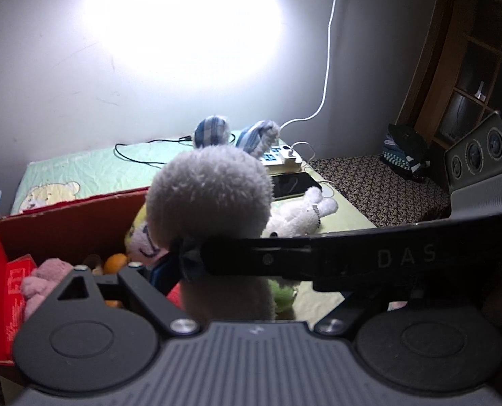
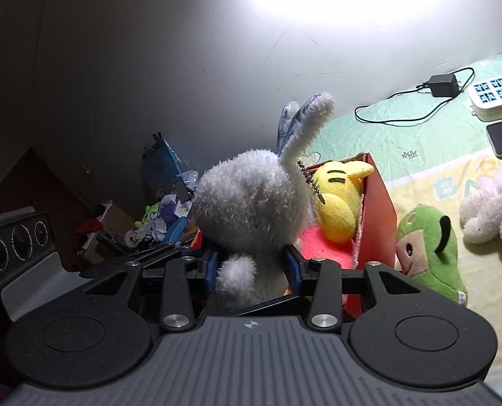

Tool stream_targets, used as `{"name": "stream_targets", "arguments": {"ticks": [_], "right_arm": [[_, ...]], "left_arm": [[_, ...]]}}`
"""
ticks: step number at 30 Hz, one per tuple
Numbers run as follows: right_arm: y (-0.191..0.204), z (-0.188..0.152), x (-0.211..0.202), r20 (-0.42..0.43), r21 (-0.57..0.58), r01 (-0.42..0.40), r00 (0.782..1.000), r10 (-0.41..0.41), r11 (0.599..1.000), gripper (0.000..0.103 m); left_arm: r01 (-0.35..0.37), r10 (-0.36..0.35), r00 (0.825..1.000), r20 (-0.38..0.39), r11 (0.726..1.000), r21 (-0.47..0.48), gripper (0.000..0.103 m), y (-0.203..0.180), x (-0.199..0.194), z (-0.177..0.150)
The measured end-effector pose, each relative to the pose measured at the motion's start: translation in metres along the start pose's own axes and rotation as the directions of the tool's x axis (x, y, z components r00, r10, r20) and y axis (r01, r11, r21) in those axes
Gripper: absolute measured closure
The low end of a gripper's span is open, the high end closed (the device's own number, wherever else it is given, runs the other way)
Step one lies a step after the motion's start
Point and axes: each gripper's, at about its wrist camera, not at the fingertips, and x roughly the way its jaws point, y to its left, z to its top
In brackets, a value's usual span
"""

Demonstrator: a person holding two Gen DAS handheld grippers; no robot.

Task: Organize objects
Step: 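Carry the bunny plush with the right tool over the red box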

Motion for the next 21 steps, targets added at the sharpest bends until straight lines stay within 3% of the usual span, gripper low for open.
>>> {"name": "stream_targets", "arguments": {"ticks": [8,21], "right_arm": [[0.005,0.01,0.05,-0.039,0.041,-0.046,0.998,0.048,0.998,0.061],[-0.007,0.008,0.107,-0.125,0.16,-0.025,0.991,0.045,0.987,0.062]], "left_arm": [[-0.063,0.061,0.998,-0.027,0.994,-0.086,0.014,0.045,-0.002,0.004],[-0.09,0.074,0.993,-0.096,0.98,-0.179,0.014,0.106,0.024,-0.001]]}}
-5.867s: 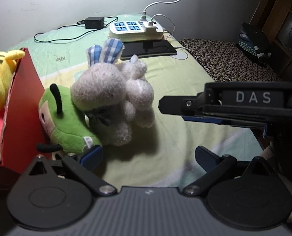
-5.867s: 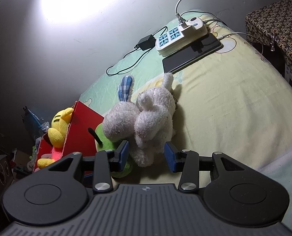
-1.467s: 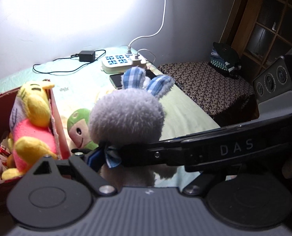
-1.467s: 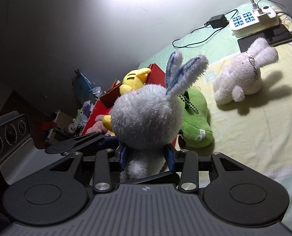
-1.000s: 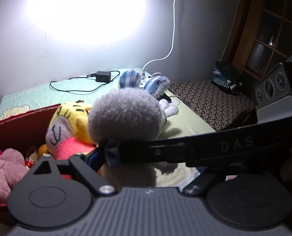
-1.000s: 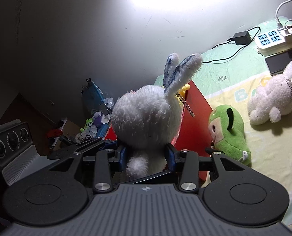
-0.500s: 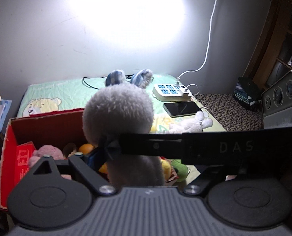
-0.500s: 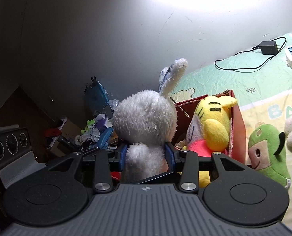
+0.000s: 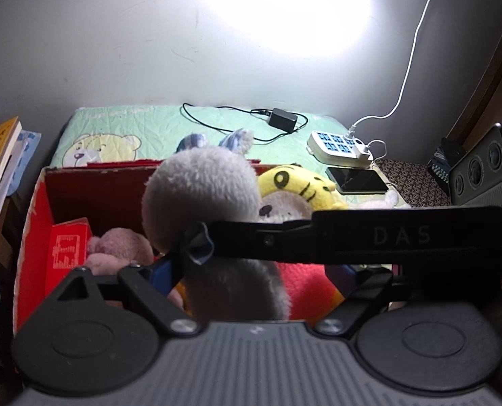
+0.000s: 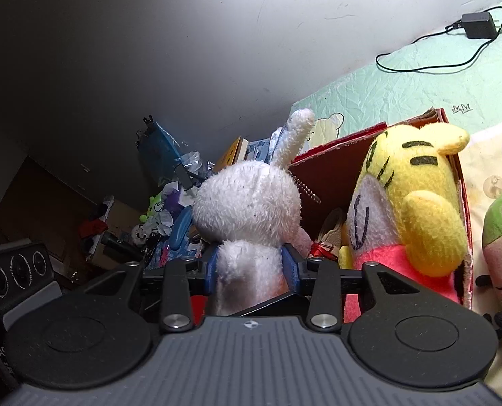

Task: Organize objects
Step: 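Carry the bunny plush with the right tool over the red box, then lower the bunny plush into the red box and open the right tool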

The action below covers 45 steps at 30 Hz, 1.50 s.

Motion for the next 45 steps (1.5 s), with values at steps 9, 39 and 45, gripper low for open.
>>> {"name": "stream_targets", "arguments": {"ticks": [9,39,45], "right_arm": [[-0.005,-0.002,0.016,0.0,0.005,0.083,0.997,-0.083,0.997,0.062],[-0.001,-0.01,0.006,0.101,0.007,0.201,0.974,-0.201,0.98,0.065],[-0.002,-0.014,0.002,0.118,-0.001,0.229,0.967,-0.227,0.973,0.066]], "left_arm": [[-0.024,0.022,0.998,-0.055,0.999,-0.028,0.016,0.018,0.023,-0.002],[-0.211,0.225,0.966,-0.124,0.97,0.119,0.008,0.01,0.046,-0.017],[-0.222,0.238,0.962,-0.133,0.967,0.122,0.008,0.007,0.048,-0.016]]}}
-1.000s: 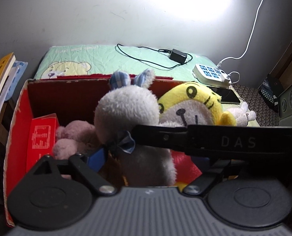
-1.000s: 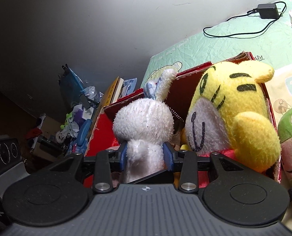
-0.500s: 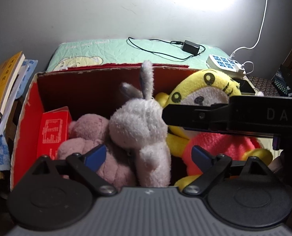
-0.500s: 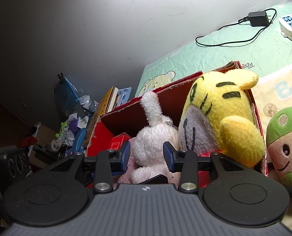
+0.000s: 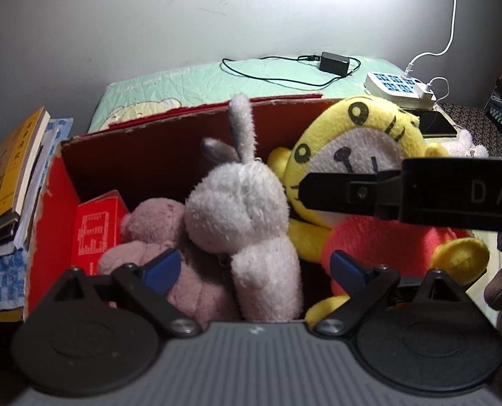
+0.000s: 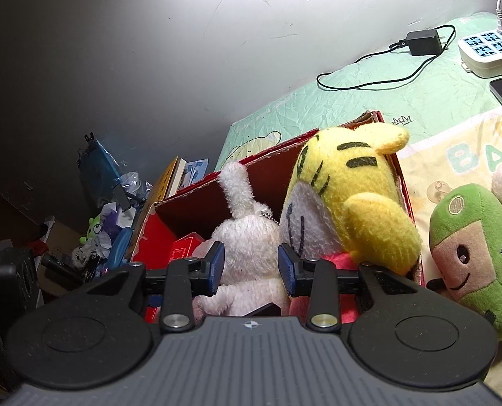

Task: Organize objects
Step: 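Lower the bunny plush into the red box and open the right tool, then withdraw the right tool and move it toward the green bean plush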

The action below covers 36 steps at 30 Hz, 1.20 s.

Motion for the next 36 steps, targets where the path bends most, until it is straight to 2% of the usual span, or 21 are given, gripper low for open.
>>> {"name": "stream_targets", "arguments": {"ticks": [6,12,20,36], "right_arm": [[-0.01,-0.001,-0.004,-0.003,0.059,0.012,1.0,-0.012,0.998,0.073],[-0.016,-0.002,-0.01,-0.019,0.11,-0.012,1.0,0.015,0.994,0.073],[-0.012,-0.006,-0.019,-0.026,0.097,-0.011,1.0,0.014,0.995,0.072],[-0.005,-0.015,-0.046,0.028,0.028,-0.04,0.999,0.039,0.999,0.071]], "left_arm": [[-0.017,0.017,1.0,-0.011,1.0,0.005,0.008,-0.003,0.001,0.001],[-0.009,0.009,1.0,-0.026,1.0,-0.003,0.008,-0.005,0.0,0.002],[-0.003,0.003,1.0,-0.023,1.0,0.006,0.008,-0.009,-0.004,0.001],[-0.044,0.044,0.999,0.021,0.999,0.027,0.008,-0.021,-0.03,-0.002]]}}
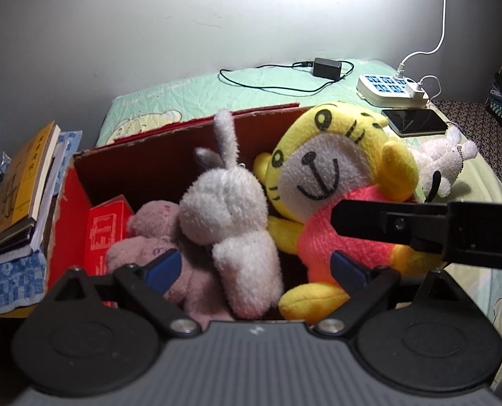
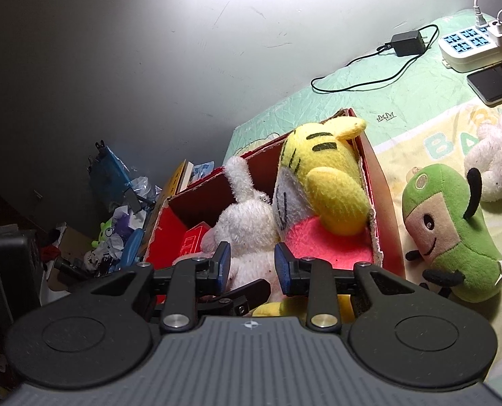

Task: Organize objects
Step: 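Withdraw the right tool and move it toward the green bean plush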

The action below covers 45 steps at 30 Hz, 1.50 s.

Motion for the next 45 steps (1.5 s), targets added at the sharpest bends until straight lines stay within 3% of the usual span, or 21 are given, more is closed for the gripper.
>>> {"name": "stream_targets", "arguments": {"ticks": [22,34,45], "right_arm": [[0.002,-0.025,-0.034,0.053,-0.052,-0.084,0.995,0.087,0.995,0.071],[-0.014,-0.032,-0.066,0.084,-0.046,-0.113,0.99,0.117,0.992,0.071],[-0.055,-0.035,-0.098,0.125,0.028,-0.05,0.991,0.046,0.998,0.071]], "left_arm": [[-0.096,0.095,0.994,0.058,0.995,0.015,0.004,-0.026,-0.05,-0.028],[-0.039,0.028,0.995,0.094,0.993,0.116,0.004,-0.075,-0.068,-0.036],[0.08,-0.109,0.988,0.111,0.968,0.237,0.004,-0.131,-0.075,-0.042]]}}
